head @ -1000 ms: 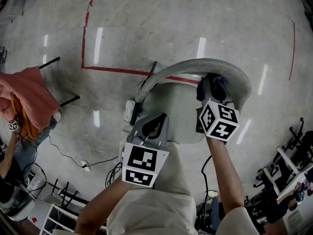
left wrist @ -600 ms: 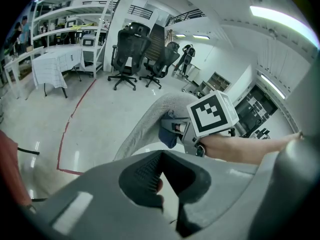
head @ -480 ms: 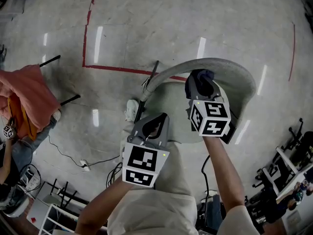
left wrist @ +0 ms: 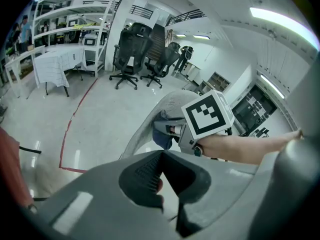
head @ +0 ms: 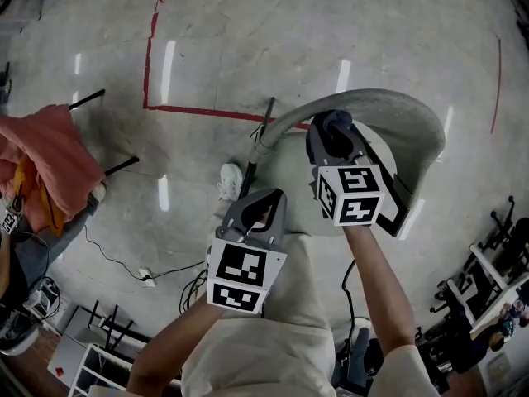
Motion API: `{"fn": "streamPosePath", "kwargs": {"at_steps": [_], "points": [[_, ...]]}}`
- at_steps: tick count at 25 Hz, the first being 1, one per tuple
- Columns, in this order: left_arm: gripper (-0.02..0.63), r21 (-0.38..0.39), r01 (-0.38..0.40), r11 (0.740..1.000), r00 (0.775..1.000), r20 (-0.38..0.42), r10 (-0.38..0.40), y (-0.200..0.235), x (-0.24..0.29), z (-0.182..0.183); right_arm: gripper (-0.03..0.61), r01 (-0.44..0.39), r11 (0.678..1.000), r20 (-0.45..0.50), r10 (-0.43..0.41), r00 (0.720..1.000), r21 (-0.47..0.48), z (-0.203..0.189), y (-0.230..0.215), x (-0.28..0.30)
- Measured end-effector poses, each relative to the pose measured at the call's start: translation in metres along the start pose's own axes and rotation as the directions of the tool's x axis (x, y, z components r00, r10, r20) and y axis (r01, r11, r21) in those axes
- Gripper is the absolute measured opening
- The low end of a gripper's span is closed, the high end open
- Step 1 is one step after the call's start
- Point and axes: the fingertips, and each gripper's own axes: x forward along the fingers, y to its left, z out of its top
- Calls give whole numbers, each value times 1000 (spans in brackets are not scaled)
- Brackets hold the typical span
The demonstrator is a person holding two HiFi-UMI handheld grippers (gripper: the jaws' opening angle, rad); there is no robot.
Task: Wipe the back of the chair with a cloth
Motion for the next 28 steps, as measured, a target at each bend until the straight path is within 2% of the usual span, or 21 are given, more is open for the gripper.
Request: {"fn": "streamPosePath", "kwargs": {"at_steps": [5, 17, 22, 28], "points": [[0, 9, -6, 1000, 1000, -1, 6, 9, -8, -8, 78, -76, 997, 5, 76, 997, 17, -11, 23, 1], [0, 41, -6, 999, 1000, 14, 5, 6, -29, -21, 78, -72, 995, 59, 68, 996, 67, -27, 39, -33], [0, 72, 1, 997, 1000, 12, -2, 7, -36, -25, 78, -44, 994, 101, 33, 994, 104, -30, 34, -46], [0, 122, 20, 992, 1000, -9, -19, 7, -39, -30, 78, 39, 979, 108, -62, 992, 200, -50, 18, -67]]}}
